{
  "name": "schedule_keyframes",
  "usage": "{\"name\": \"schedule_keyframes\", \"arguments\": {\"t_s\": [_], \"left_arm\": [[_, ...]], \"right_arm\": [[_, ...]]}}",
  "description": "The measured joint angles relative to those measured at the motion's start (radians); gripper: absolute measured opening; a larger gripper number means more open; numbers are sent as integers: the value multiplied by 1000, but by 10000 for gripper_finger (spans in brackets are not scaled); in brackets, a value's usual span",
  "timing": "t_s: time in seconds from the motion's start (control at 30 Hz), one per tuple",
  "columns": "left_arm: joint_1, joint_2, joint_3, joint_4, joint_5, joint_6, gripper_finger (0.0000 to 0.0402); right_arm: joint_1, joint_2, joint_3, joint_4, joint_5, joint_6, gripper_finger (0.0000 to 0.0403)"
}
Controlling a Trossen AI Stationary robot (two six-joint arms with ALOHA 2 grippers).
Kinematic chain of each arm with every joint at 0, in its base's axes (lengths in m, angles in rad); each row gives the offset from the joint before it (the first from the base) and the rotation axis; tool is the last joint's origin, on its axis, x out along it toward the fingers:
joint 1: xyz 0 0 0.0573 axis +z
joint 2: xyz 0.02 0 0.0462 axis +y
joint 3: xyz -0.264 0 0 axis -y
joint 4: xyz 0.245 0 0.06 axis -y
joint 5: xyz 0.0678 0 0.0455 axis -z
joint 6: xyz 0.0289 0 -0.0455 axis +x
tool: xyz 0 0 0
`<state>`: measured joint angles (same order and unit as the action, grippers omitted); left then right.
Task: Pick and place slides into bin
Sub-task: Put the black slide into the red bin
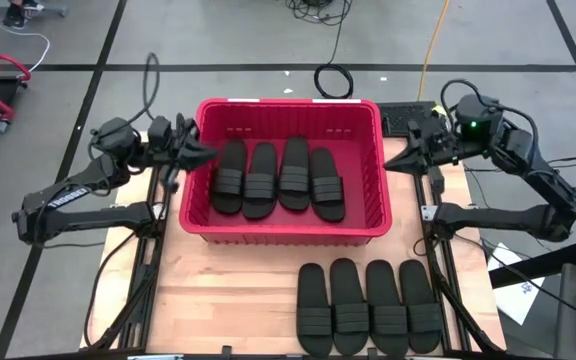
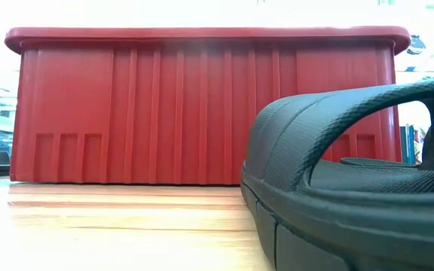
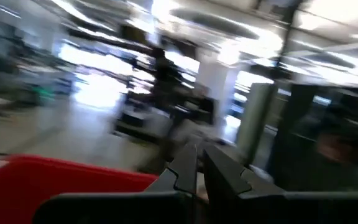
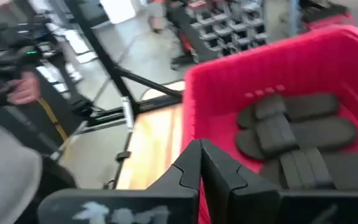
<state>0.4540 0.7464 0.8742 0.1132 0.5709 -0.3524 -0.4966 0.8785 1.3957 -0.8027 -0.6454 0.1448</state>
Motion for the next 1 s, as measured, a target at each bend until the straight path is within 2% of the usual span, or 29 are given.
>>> {"name": "schedule_keyframes", "arguments": {"t_s": [0.1,0.23,0.43,0.57,0.77,0.93,1.0], "left_arm": [[-19,-1,0,-23,105,-53,26],[-63,-8,0,-63,192,-117,26],[-190,-19,0,-220,215,-34,26],[-257,-21,0,-278,140,14,26],[-327,-10,0,-307,26,-16,26],[-407,27,0,-273,-74,-68,26],[-436,46,0,-254,-144,-67,26]], "right_arm": [[104,11,-16,36,105,70,3],[259,28,-69,108,248,124,1],[394,45,-225,346,306,288,5],[417,38,-315,506,339,350,9],[421,-3,-383,536,491,267,1],[421,-73,-419,529,482,225,1],[420,-109,-433,526,437,229,1]]}}
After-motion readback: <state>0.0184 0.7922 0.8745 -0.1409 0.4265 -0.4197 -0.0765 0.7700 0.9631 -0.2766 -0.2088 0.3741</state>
